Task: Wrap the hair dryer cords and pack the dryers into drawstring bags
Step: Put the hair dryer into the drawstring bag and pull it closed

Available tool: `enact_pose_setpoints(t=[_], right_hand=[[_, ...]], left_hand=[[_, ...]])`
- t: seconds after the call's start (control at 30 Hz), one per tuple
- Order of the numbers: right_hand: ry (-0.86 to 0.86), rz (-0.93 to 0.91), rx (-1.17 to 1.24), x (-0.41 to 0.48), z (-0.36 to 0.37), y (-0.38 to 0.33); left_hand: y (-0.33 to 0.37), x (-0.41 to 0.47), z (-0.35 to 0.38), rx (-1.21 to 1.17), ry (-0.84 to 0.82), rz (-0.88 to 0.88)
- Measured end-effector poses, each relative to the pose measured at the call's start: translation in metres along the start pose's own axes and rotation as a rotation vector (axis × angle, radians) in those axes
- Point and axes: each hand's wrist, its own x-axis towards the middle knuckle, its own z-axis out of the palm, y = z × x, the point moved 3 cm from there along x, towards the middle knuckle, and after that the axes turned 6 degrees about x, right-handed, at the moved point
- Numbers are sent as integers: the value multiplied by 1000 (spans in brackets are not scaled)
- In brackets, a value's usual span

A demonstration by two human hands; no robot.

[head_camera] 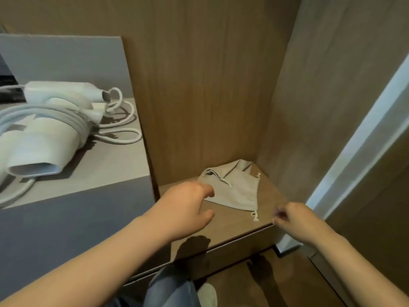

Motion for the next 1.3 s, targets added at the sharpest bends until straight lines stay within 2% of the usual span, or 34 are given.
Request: enact_pose_setpoints(t=[0.17,0.37,0.6,0.8,0.9,1.0,1.17,1.3], right_hand=[[-87,61,85,45,39,43],[-103,161,288,115,86,77],[-30,423,462,183,136,99],[-10,437,499,221,158,92],[49,460,497,230,163,94],[78,443,519,228,156,93],[190,328,615,208,121,89],[306,117,426,182,57,73]], left_hand=[[1,55,61,-19,-197,-57],[-5,114,120,-13,-288,-146],[-22,170,172,55,-480,-181],[-36,184,196,12,-524,-221],[-39,176,199,4,-438,-215],[-42,172,196,11,-371,-217],[-32,177,181,70,-372,-186],[-21,173,157,51,-326,-189]])
